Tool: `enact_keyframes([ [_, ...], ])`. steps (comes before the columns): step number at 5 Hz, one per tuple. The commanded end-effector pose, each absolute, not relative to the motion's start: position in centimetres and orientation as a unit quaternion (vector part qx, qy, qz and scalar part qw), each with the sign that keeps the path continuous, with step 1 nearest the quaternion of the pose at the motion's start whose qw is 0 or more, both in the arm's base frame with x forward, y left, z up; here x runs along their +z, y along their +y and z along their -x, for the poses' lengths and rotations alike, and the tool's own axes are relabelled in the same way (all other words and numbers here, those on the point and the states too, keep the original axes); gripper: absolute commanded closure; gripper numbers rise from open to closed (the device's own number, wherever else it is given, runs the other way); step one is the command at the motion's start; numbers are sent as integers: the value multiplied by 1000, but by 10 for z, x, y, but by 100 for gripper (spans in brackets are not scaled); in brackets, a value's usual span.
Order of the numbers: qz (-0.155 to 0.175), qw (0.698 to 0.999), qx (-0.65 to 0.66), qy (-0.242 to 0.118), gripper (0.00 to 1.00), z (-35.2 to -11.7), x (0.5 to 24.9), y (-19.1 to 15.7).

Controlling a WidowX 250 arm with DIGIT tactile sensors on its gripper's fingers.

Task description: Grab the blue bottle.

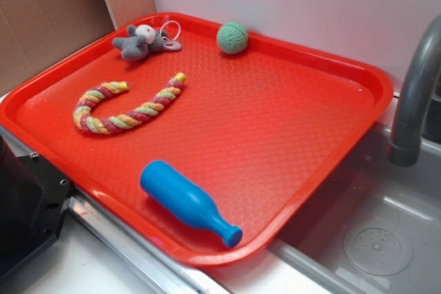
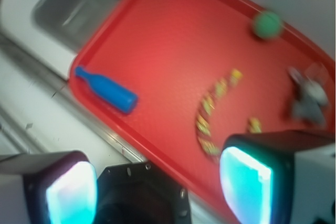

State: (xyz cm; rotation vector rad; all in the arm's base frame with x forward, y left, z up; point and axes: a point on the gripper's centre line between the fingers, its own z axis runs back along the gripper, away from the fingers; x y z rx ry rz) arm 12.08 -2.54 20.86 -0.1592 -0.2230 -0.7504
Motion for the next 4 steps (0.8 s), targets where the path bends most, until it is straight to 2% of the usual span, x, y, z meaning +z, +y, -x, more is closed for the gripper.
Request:
enact_keyframes([
  [1, 57, 799, -581, -146, 0, -135, 177, -56],
  [3, 24, 758, -636, -142, 0, -141, 134, -88],
  [4, 2, 757, -642, -125, 0, -145, 111, -98],
])
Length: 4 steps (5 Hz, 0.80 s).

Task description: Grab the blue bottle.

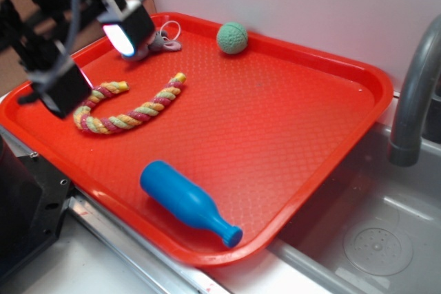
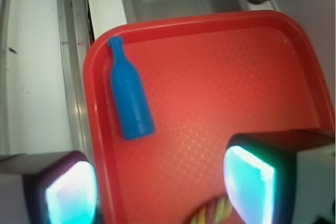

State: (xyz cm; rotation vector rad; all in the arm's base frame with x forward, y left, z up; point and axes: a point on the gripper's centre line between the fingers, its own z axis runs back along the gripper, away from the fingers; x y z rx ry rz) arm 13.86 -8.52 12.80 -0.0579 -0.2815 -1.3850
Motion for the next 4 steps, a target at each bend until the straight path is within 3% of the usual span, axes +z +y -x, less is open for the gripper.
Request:
enact_keyframes([
  [1, -20, 750, -651, -117, 0, -142, 89, -107],
  [4, -28, 733, -676, -62, 0, -136, 32, -126],
])
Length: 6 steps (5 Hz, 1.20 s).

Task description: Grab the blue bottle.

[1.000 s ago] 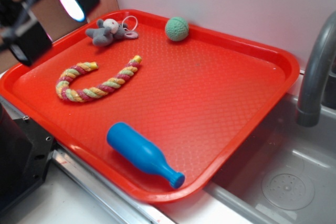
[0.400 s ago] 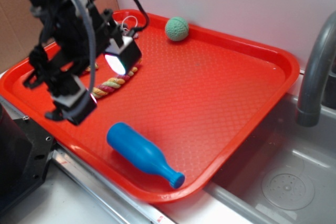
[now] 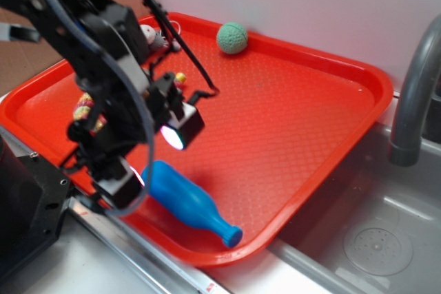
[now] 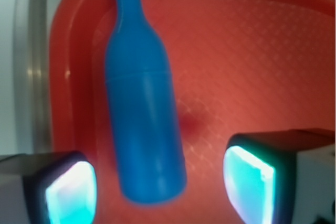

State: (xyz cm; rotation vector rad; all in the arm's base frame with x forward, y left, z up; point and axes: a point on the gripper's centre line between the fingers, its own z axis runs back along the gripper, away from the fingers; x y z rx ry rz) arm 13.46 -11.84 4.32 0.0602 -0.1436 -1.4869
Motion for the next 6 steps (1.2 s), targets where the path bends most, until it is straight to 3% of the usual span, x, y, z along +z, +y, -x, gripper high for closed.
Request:
enact_keyframes([
  [1, -25, 739, -672, -50, 0, -142, 25, -127],
  [2, -16, 735, -677, -46, 10, -146, 22, -128],
  [3, -9, 742, -669, -31, 100, -149, 20, -125],
  [6, -25, 750, -661, -9, 100, -155, 7, -122],
])
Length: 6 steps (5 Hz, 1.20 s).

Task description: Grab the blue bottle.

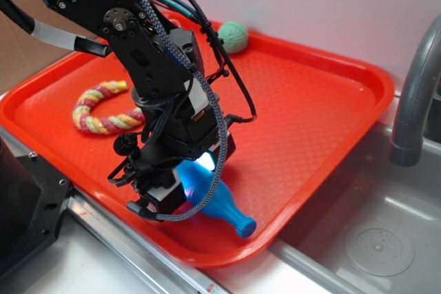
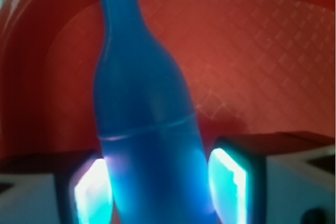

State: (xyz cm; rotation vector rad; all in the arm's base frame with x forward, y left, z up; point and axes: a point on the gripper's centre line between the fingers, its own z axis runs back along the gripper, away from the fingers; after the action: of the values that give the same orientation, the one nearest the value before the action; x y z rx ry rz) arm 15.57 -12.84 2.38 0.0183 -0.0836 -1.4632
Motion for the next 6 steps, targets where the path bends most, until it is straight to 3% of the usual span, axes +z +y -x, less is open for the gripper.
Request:
enact_keyframes([
  [1, -24, 793, -608, -18, 100, -162, 30, -114],
  [3, -25, 915, -403, 7, 100, -173, 109, -89],
  [5, 23, 982, -186, -1, 100, -172, 194, -43],
  [6, 39, 997, -62, 8, 100, -171, 218, -25],
])
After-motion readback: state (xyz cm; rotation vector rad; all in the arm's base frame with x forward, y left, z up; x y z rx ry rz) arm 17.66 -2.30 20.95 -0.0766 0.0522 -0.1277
